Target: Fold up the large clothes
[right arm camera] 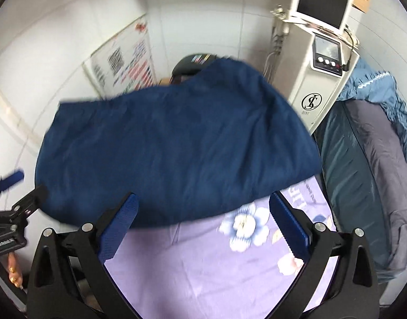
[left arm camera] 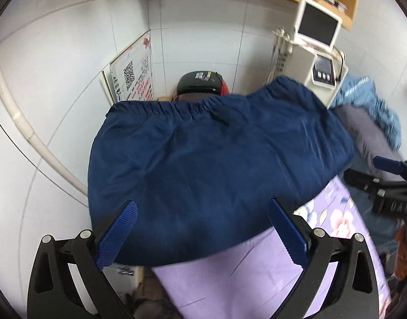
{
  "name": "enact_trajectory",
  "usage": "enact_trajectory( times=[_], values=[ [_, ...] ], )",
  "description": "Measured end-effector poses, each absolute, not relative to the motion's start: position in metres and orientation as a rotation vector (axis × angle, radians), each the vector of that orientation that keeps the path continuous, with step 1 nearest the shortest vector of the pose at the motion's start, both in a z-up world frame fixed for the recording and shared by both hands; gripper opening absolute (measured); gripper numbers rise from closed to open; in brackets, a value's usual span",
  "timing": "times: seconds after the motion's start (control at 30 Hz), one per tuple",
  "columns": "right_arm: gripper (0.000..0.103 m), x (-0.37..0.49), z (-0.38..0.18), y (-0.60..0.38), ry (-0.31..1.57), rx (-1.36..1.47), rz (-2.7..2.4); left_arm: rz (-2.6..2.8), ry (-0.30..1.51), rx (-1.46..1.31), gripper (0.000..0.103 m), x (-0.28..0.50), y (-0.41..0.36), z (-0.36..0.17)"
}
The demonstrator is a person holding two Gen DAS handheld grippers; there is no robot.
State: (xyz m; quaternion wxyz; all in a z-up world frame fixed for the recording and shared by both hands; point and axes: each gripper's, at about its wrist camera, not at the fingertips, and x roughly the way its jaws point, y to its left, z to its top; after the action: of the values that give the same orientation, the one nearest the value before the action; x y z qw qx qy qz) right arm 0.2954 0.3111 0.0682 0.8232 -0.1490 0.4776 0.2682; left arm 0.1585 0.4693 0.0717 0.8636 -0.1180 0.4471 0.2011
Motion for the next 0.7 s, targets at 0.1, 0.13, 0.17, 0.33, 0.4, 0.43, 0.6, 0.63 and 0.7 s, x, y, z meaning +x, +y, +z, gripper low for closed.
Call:
enact_trajectory(
  times=[0.1,0.13,0.17,0.33,0.4,0.43,0.6,0.63,0.7],
  values=[
    [0.097,0.266,0.067,0.318,0.995,-0.384,0.556,0.462,0.985,-0.233,0.097,0.154,0.454,0.066],
    [0.097,0.261,0.069,0.320,0.981,-0.399,0.547,0.469,0.997,-0.232,0.097,0.153,0.452,0.064],
    [0.097,0.254,0.070,0.321,0.960,-0.423,0.532,0.458,1.009,-0.235,0.097,0.153,0.448,0.062],
    [0.097,0.236,0.069,0.321,0.927,-0.496,0.475,0.456,1.063,-0.249,0.097,0.147,0.442,0.050],
    [0.097,0.235,0.067,0.319,0.926,-0.500,0.458,0.517,1.099,-0.232,0.097,0.144,0.444,0.045],
    [0.097,0.234,0.066,0.318,0.931,-0.498,0.454,0.540,1.107,-0.230,0.097,0.142,0.445,0.043],
    [0.097,0.235,0.061,0.314,0.954,-0.484,0.460,0.559,1.109,-0.259,0.097,0.136,0.451,0.040],
    [0.097,0.234,0.060,0.314,0.955,-0.482,0.463,0.566,1.109,-0.255,0.097,0.136,0.452,0.039],
    [0.097,0.235,0.059,0.316,0.958,-0.480,0.468,0.575,1.107,-0.251,0.097,0.135,0.453,0.039]
  ],
)
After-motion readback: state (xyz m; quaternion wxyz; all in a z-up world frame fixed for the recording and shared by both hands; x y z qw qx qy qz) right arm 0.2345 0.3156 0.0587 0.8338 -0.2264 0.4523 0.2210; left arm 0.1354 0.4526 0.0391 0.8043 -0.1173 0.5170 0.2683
